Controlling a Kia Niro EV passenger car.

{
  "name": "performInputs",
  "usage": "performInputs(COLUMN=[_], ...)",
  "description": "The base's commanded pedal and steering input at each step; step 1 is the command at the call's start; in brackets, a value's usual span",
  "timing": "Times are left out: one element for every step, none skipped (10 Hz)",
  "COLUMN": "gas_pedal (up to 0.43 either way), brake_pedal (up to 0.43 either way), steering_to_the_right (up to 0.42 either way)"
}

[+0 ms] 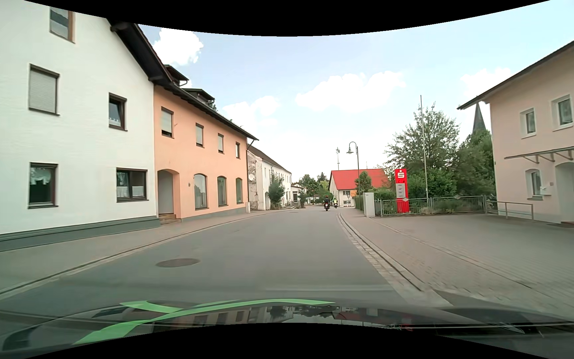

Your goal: Follow the waypoints while adhering to traffic rules and regulations

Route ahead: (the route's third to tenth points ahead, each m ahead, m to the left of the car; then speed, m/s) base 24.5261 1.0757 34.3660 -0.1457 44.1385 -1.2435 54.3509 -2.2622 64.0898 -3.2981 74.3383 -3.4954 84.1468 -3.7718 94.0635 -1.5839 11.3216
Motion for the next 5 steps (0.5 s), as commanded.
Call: performInputs(gas_pedal=[0.079, 0.079, 0.079, 0.079, 0.079], brake_pedal=[0.0, 0.0, 0.0, 0.0, 0.0], steering_to_the_right=[0.017, 0.02, 0.021, 0.02, 0.019])
